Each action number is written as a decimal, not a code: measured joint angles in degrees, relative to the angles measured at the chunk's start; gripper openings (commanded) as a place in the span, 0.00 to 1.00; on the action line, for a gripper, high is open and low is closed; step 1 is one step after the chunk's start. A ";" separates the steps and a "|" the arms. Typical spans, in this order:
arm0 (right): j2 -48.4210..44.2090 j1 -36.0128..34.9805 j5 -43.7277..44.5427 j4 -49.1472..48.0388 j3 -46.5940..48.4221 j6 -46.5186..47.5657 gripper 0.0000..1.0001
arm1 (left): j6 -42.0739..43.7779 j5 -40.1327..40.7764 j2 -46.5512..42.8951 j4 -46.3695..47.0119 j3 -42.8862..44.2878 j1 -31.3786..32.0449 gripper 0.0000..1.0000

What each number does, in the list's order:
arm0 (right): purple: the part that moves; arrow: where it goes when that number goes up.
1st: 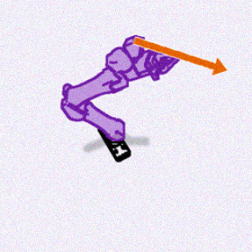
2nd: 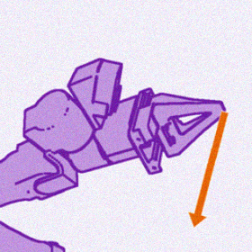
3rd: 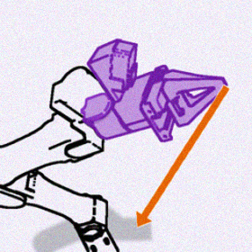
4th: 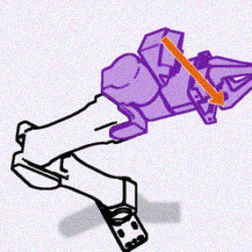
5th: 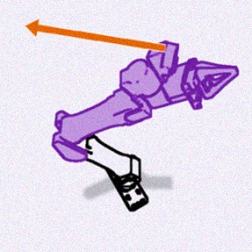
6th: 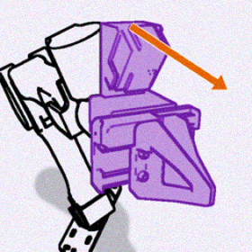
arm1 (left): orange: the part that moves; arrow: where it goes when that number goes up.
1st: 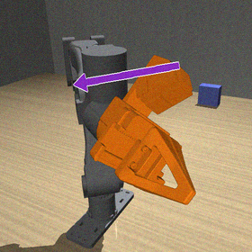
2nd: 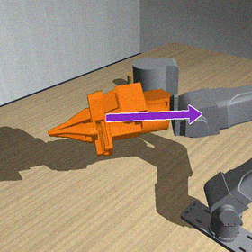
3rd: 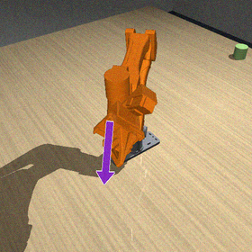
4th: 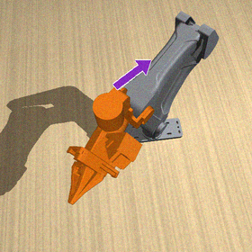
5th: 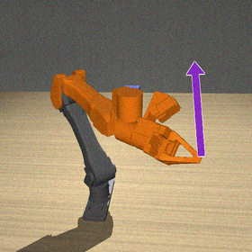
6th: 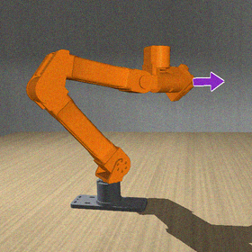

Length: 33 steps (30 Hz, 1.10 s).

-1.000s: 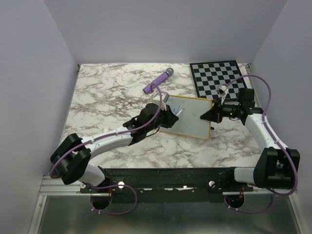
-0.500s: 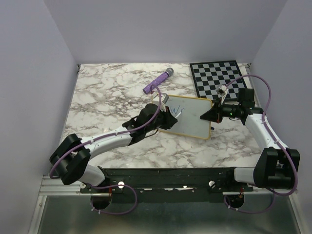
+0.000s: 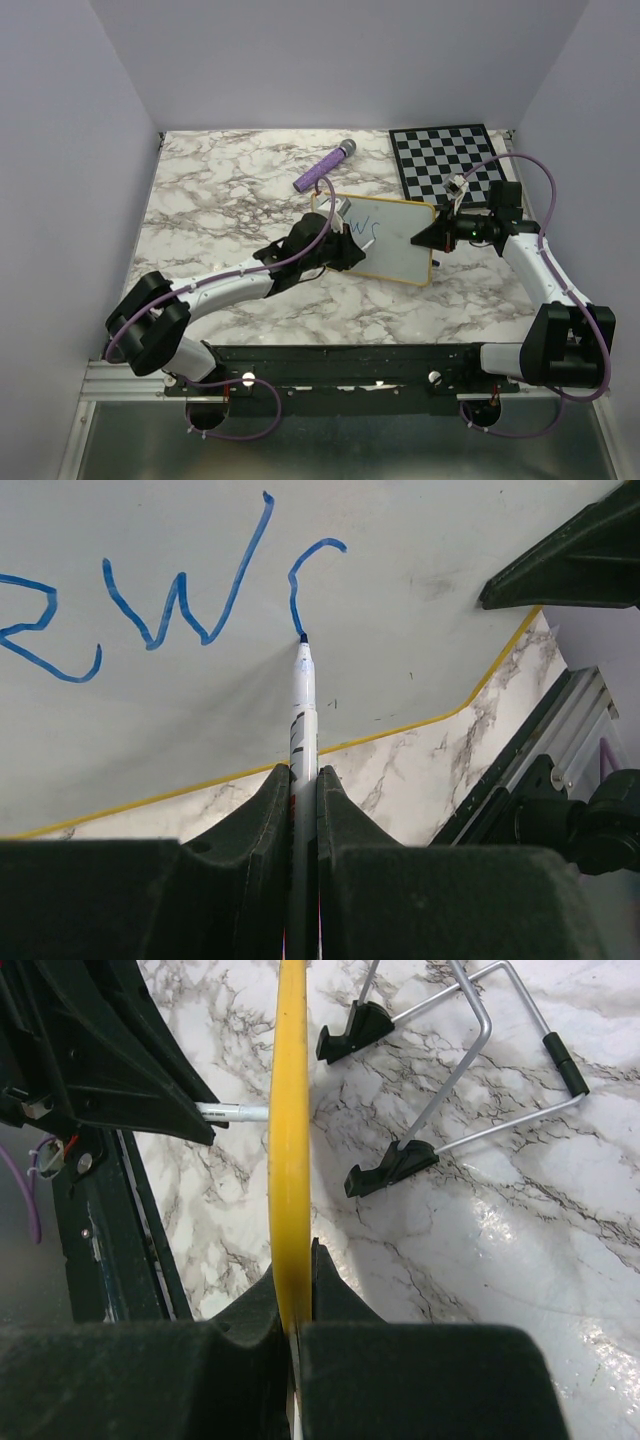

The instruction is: Write a sentence on the whiteboard

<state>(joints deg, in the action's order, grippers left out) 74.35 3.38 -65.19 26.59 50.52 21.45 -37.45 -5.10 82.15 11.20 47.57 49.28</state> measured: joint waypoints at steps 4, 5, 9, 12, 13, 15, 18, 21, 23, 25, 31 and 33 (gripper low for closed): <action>0.00 0.00 0.00 0.00 0.00 0.00 0.01 | 0.02 -1.16 0.68 -0.37 0.68 0.00 0.00; 0.00 0.00 0.00 0.00 0.00 0.00 0.00 | 0.04 -1.25 0.74 -0.37 0.76 0.02 0.00; 0.00 0.00 0.02 0.00 0.00 0.00 0.01 | 0.04 -1.88 1.22 -0.66 1.44 0.02 0.00; 0.00 0.00 0.02 -0.04 0.00 0.00 0.01 | 0.07 -2.27 1.68 -0.72 2.36 0.07 0.00; 0.00 0.00 0.02 -0.07 0.00 0.00 0.01 | 0.07 -2.36 1.79 -0.72 2.67 0.07 0.00; 0.00 0.00 0.02 -0.07 0.00 0.00 0.01 | 0.09 -2.47 1.95 -0.72 3.43 0.07 0.00; 0.00 0.00 0.00 -0.07 0.00 0.00 0.01 | 0.11 -2.45 1.97 -0.68 4.15 0.07 0.00; 0.00 0.00 0.00 -0.09 0.00 0.00 0.00 | 0.13 -2.45 1.79 -0.66 4.26 0.07 0.00; 0.00 0.00 0.00 -0.09 0.00 0.02 0.01 | 0.13 -2.45 1.25 -0.70 4.15 0.07 0.00; 0.00 0.00 0.00 -0.09 0.00 0.02 0.01 | 0.15 -2.40 -0.57 -0.72 3.63 0.04 0.00; 0.00 0.00 0.00 -0.09 0.00 0.02 0.00 | 0.37 -2.43 -7.50 -0.72 2.75 -0.48 0.00; 0.00 0.00 0.00 -0.09 0.00 0.02 0.01 | 0.59 -2.43 -9.03 -0.61 2.56 -0.83 0.00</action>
<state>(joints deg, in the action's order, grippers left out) 74.35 3.38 -65.19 26.50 50.52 21.47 -36.86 -7.53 73.12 10.59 50.13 48.45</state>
